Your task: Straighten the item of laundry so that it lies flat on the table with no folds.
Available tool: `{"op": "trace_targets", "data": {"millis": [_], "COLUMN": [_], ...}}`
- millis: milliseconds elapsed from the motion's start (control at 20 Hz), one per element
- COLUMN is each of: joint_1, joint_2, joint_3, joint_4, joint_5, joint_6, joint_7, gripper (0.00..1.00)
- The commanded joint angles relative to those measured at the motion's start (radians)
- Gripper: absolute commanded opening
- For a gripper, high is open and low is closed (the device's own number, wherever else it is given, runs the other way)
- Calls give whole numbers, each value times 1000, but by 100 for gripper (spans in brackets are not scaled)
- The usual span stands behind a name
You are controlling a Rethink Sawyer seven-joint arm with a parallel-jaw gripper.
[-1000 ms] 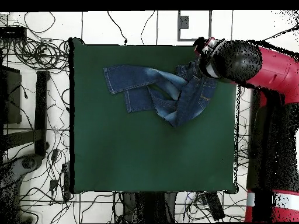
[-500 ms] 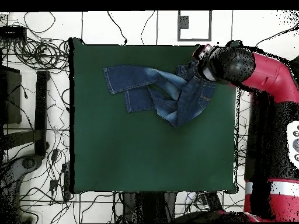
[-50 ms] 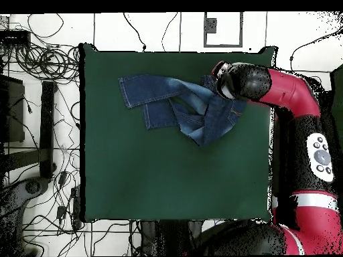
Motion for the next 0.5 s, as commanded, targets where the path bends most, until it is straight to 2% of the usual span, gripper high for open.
{"op": "trace_targets", "data": {"millis": [50, 500], "joint_1": [56, 72], "joint_2": [46, 28], "joint_3": [58, 25], "joint_4": [7, -29], "joint_5": [-68, -131], "joint_6": [-14, 89], "joint_7": [-211, -232], "gripper": [100, 100]}}
